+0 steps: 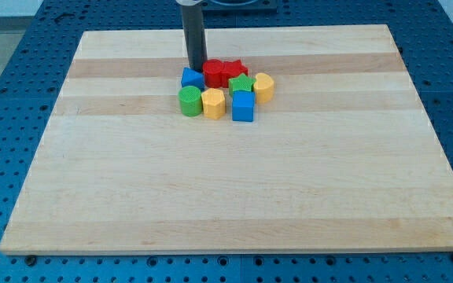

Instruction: Point at the yellow heart

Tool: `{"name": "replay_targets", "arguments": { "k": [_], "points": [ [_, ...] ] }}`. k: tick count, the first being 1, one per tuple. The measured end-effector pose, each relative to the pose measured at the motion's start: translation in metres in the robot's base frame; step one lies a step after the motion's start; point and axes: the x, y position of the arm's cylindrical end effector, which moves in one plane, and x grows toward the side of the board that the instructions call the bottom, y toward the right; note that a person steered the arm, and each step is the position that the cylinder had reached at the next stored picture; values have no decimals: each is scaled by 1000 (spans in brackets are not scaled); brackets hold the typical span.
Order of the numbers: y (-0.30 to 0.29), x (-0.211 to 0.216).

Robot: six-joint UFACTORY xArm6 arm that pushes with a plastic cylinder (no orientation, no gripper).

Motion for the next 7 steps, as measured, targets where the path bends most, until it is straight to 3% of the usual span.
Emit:
{"name": "replay_targets", "arguments": {
  "k": [2,4,7],
  "points": [
    [-7,-16],
    [75,-53],
    [171,-42]
  ]
}}
